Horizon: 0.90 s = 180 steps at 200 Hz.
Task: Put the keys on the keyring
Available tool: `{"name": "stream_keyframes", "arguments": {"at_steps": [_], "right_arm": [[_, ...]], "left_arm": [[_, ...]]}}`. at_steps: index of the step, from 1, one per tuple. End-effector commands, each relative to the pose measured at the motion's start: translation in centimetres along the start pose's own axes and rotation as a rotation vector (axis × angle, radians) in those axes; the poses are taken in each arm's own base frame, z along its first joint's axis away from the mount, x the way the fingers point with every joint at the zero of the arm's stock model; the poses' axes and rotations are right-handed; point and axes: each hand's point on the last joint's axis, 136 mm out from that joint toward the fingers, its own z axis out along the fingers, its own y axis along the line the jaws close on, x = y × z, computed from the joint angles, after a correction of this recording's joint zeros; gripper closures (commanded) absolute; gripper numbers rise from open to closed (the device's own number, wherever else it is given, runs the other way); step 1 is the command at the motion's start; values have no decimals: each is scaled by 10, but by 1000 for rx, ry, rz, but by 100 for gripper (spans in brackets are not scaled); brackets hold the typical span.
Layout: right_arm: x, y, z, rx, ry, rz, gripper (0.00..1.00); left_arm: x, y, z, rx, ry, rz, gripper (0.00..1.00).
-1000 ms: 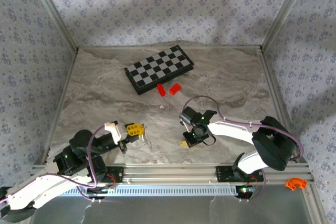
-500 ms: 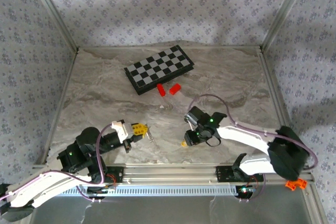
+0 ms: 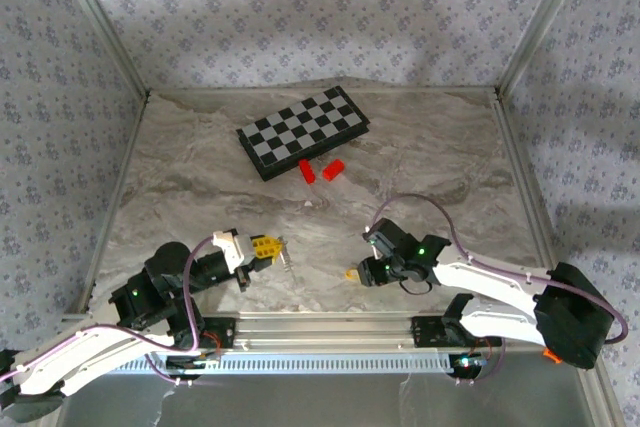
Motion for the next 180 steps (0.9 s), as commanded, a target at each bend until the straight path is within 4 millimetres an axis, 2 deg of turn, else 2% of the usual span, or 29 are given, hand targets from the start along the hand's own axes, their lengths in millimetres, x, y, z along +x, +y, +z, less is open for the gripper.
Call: {"name": "stream_keyframes", "arguments": {"at_steps": [1, 21, 70, 115, 180], "right_arm": [[-6, 0, 3, 3, -36, -13, 64], [-7, -1, 5, 20, -35, -18, 69], [-7, -1, 8, 52, -22, -35, 73], [-10, 0, 8, 55, -29, -49, 85], [-13, 3, 9, 60, -23, -69, 94]], "left_arm": [[-25, -4, -3, 20, -84, 16, 100], [-25, -3, -4, 18, -87, 20, 100], [-28, -4, -4, 24, -94, 26, 100], [-27, -4, -5, 24, -95, 26, 100], [-26, -4, -4, 23, -93, 28, 100]]}}
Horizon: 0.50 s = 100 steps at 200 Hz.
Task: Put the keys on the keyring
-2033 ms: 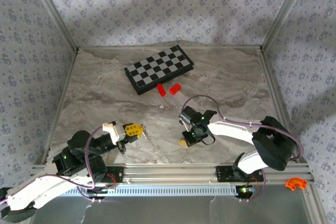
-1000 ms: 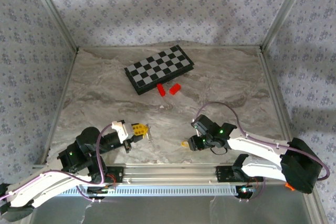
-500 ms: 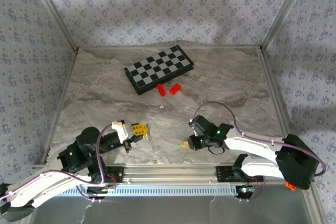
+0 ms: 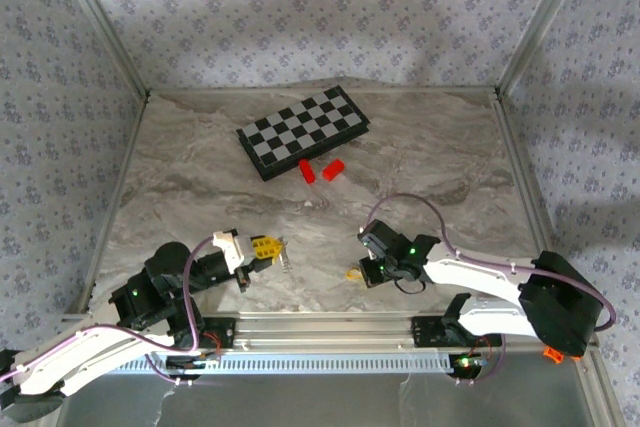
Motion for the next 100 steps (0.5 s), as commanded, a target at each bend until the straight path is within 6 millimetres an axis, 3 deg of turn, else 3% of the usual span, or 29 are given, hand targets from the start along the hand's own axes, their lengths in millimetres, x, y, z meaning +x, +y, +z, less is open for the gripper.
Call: {"name": "stream_keyframes", "arguments": {"at_steps": [1, 53, 100], "right_arm": [[-11, 5, -5, 9, -26, -25, 94], [-3, 1, -11, 71, 20, -25, 100], [30, -10, -15, 157, 215, 17, 100]], "left_arm": [[-26, -3, -4, 15, -91, 25, 100], [-23, -3, -3, 13, -85, 25, 100], [-21, -2, -1, 9, -80, 33, 100]]}}
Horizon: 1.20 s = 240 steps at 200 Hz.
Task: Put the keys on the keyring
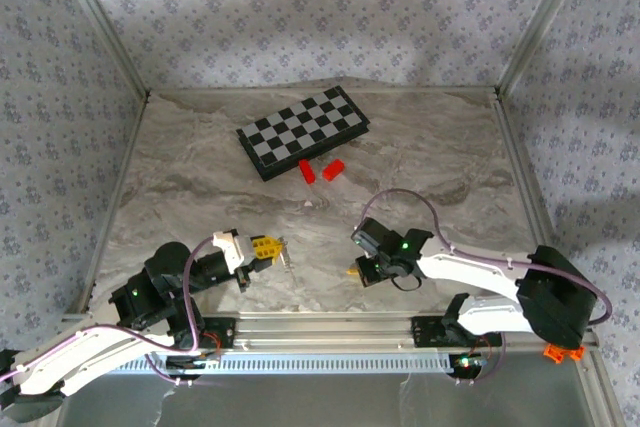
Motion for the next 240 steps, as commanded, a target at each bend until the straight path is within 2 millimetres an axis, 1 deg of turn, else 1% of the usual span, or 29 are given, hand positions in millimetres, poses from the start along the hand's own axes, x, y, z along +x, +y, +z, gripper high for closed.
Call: {"name": "stream_keyframes", "arguments": {"at_steps": [1, 20, 34, 59, 96, 139, 157, 174, 185, 200, 210, 220, 240], "right_arm": [[29, -12, -4, 82, 149, 32, 100], [44, -9, -6, 88, 219, 29, 100], [55, -5, -6, 80, 265, 60, 100], [67, 1, -6, 53, 332, 68, 100], [76, 3, -9, 51, 406, 48, 100], [65, 4, -8, 67, 375, 45, 100], [57, 4, -9, 71, 334, 37, 90], [47, 6, -14, 62, 267, 42, 76], [41, 7, -18, 56, 212, 57, 69], [37, 6, -20, 36, 140, 92, 62], [37, 7, -20, 14, 97, 139, 59], [41, 8, -18, -6, 74, 155, 56], [49, 5, -15, -18, 43, 172, 56]], "left_arm": [[-20, -2, -1, 9, -79, 32, 100], [-17, -1, -1, 7, -69, 29, 100], [-16, -2, -1, 8, -66, 27, 100], [-13, -1, 1, 5, -58, 30, 100], [-7, -1, 5, 2, -37, 41, 100], [-6, -1, 5, 7, -34, 39, 100], [-8, -1, 4, 8, -40, 38, 100], [-7, -3, 4, 14, -39, 39, 100], [-7, -3, 4, 16, -41, 39, 100], [-7, -3, 5, 19, -42, 38, 100], [-7, -4, 5, 23, -42, 37, 100], [-7, -4, 5, 24, -43, 37, 100], [-7, -5, 5, 27, -46, 36, 100]]}}
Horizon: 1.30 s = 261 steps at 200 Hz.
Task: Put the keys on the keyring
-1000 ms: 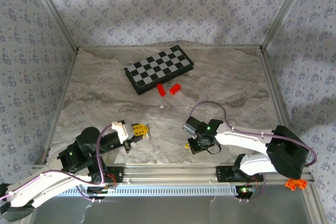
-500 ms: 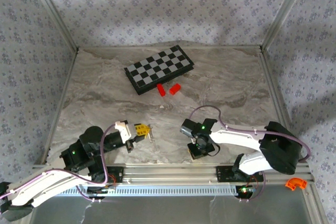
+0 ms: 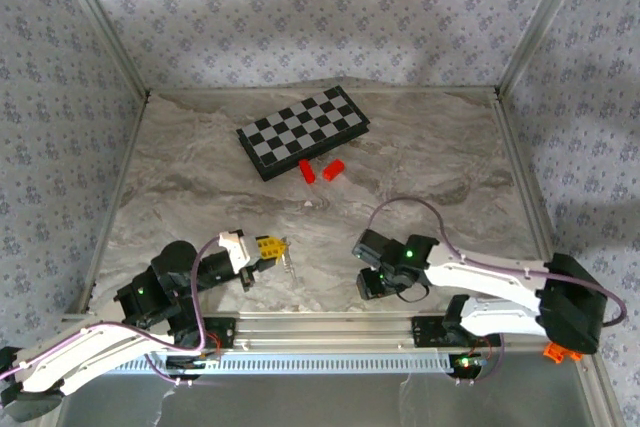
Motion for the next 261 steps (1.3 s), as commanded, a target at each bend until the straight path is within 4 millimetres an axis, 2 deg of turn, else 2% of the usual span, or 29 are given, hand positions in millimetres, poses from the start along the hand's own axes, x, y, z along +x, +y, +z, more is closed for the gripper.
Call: {"name": "stream_keyframes", "arguments": {"at_steps": [1, 51, 60, 88, 134, 172, 201, 261], "right_arm": [[6, -9, 6, 13, -51, 74, 56], [17, -13, 10, 7, -100, 48, 60], [13, -7, 10, -20, -127, 42, 62], [11, -10, 14, -14, -152, 47, 68], [9, -11, 16, -5, -161, 46, 83], [9, -11, 15, 7, -157, 39, 100], [13, -13, 12, 42, -119, 26, 100], [42, -25, 4, 164, 136, 17, 100]], "left_arm": [[-16, -5, -2, 24, -66, 19, 100], [-17, -5, -2, 28, -70, 16, 100], [-18, -5, -2, 28, -72, 14, 100], [-19, -5, -3, 30, -76, 15, 100], [-18, -5, -3, 29, -76, 17, 100], [-18, -6, -3, 30, -76, 19, 100], [-18, -5, -3, 29, -76, 19, 100], [-15, -5, -4, 21, -80, 20, 100]]}}
